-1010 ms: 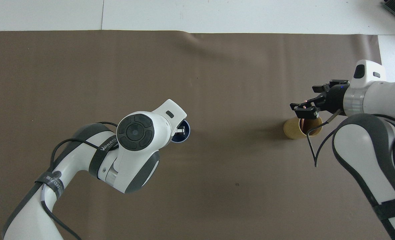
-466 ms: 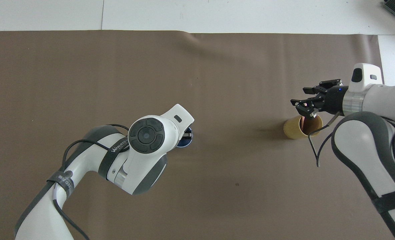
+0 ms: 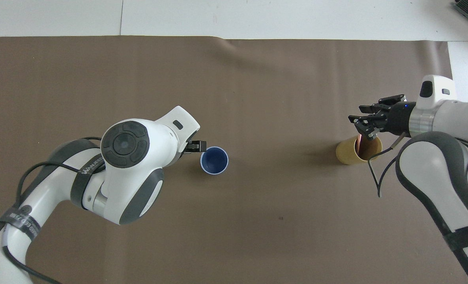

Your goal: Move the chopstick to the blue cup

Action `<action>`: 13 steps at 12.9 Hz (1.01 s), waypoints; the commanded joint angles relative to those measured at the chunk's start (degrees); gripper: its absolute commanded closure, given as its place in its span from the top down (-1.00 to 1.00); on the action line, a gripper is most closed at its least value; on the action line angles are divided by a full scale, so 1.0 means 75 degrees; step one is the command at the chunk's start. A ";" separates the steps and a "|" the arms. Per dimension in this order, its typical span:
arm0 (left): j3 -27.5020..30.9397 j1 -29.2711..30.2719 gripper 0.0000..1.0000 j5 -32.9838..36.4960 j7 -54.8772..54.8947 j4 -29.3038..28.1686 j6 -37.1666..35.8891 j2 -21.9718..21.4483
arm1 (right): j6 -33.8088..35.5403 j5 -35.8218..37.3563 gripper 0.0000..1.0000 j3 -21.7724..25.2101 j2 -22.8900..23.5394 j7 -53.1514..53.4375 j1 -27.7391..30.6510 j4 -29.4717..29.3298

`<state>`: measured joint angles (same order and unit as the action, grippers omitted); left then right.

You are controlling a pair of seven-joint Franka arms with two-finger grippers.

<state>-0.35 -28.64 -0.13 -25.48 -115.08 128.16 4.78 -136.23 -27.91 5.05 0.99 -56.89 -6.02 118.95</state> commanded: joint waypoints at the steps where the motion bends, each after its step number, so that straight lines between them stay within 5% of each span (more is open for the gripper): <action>1: -0.0047 0.0943 1.00 -0.0018 0.1200 -0.0090 -0.0587 -0.0845 | -0.0082 -0.0368 -0.23 -0.0052 -0.0190 -0.0395 0.0100 0.0277; 3: -0.0036 0.1671 1.00 -0.0018 0.2432 0.0258 -0.1405 -0.1385 | -0.0117 -0.0404 -0.41 -0.0052 -0.0178 -0.0406 0.0088 0.0289; 6: -0.0036 0.2339 1.00 -0.0029 0.3559 0.1908 -0.3314 -0.1235 | -0.0117 -0.0404 -0.66 -0.0052 -0.0178 -0.0406 0.0065 0.0277; 9: -0.0036 0.3043 1.00 -0.0041 0.3890 0.2895 -0.4113 -0.1118 | -0.0106 -0.0545 -0.97 -0.0052 -0.0178 -0.0406 0.0053 0.0254; 13: -0.0024 0.3560 1.00 -0.0346 0.3936 0.3824 -0.5591 -0.0858 | 0.0104 -0.0533 -1.00 -0.0041 -0.0202 -0.0336 0.0065 -0.0026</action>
<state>0.17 -3.53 -1.42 3.01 -90.01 90.27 -3.41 -136.23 -30.13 4.94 0.47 -57.62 -5.92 119.27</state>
